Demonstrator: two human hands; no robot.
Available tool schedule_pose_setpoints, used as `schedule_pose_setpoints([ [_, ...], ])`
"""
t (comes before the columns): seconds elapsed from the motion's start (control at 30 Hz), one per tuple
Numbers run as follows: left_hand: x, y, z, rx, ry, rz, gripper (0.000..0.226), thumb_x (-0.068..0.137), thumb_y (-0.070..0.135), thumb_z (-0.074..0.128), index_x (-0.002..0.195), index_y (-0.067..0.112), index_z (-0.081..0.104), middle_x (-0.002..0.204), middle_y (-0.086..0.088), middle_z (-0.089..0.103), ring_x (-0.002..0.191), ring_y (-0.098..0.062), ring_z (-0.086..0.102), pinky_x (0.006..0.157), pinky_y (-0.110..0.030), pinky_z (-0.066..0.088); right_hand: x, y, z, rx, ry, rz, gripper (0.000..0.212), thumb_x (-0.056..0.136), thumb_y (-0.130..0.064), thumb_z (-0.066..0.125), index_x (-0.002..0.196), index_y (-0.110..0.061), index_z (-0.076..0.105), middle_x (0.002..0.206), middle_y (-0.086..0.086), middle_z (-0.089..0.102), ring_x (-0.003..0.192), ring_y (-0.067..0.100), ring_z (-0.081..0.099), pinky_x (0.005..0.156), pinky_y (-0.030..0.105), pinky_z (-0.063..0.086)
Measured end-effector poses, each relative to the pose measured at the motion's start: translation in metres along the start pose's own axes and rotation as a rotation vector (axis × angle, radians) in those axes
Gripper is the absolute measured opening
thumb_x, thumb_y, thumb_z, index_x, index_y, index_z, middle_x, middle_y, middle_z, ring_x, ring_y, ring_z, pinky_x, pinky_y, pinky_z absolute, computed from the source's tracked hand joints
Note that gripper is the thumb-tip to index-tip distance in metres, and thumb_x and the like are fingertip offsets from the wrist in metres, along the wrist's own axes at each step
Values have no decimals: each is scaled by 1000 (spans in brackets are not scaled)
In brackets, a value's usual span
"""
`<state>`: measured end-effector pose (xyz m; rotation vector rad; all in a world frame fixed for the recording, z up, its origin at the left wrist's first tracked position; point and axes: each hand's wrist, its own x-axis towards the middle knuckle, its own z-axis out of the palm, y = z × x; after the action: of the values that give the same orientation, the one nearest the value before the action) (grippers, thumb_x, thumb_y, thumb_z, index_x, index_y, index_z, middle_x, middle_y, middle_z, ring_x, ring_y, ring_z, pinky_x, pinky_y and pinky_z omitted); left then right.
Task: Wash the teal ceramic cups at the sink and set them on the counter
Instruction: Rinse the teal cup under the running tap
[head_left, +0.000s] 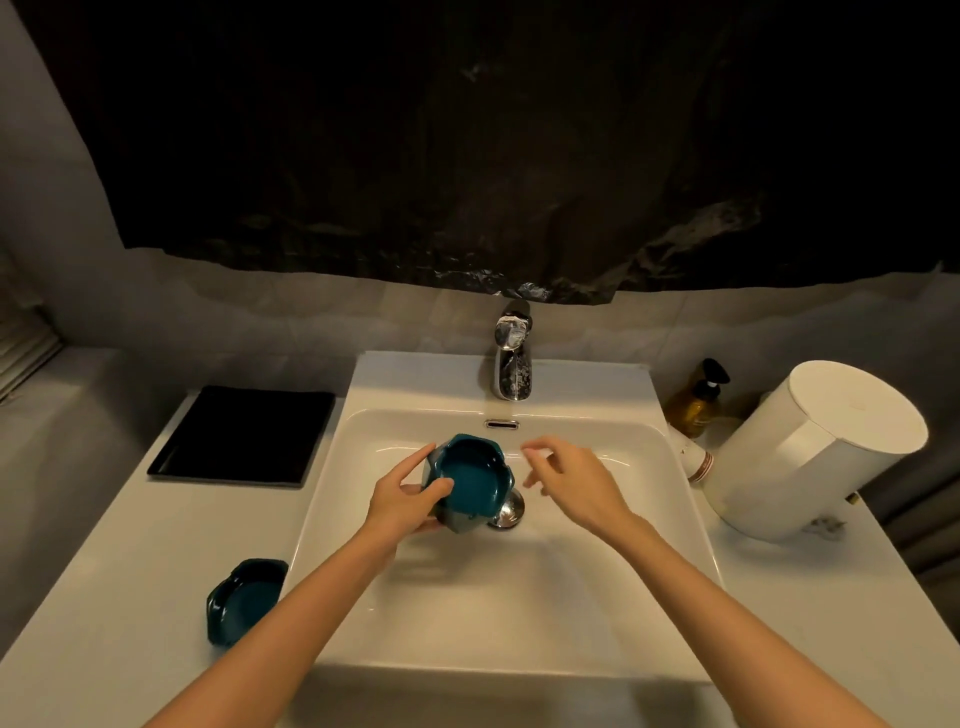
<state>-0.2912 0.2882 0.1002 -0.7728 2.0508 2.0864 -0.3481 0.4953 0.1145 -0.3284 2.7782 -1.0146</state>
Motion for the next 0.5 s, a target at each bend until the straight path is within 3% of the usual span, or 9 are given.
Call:
schedule_pose_setpoints([
  [0.07,2,3,2,-32,-5,-46,52,83,10,68,127,35,56,110,-18,65,93,-25,64,66,-38,61,-5,-6,-17,36,219,-33,22,97,-40,47,107,-25,59,74,-10,64,71,6,61,66,28,54],
  [0.13,6,4,5,-75,-17,-81,49,83,12,68,126,34,58,115,-15,63,98,-28,64,67,-41,60,0,-19,-33,49,364,-160,16,96,-34,50,107,-24,57,86,-7,63,79,7,59,67,26,52],
  [0.23,16,4,10,-124,-58,-95,49,83,14,69,126,32,58,120,-14,61,102,-32,64,66,-38,61,24,-39,-45,-96,401,-395,31,96,-32,51,126,-24,55,121,-7,59,109,6,53,89,19,44],
  [0.33,29,3,18,-132,-99,-57,50,82,16,70,128,31,57,123,-14,59,105,-30,62,62,-34,60,52,-45,-41,-211,373,-503,44,96,-32,53,138,-24,46,142,-7,47,131,7,41,103,20,34],
  [0.43,41,-2,28,-184,-134,-14,49,83,17,69,129,29,57,124,-13,59,95,-24,66,56,-30,58,76,-40,-30,-287,406,-558,47,96,-34,52,141,-23,44,146,-5,44,138,11,34,106,29,37],
  [0.5,50,-5,35,-240,-169,19,46,84,17,67,128,28,58,124,-11,60,78,-17,70,58,-32,58,87,-38,-25,-328,528,-652,40,96,-31,52,133,-17,55,137,2,55,131,18,47,99,36,46],
])
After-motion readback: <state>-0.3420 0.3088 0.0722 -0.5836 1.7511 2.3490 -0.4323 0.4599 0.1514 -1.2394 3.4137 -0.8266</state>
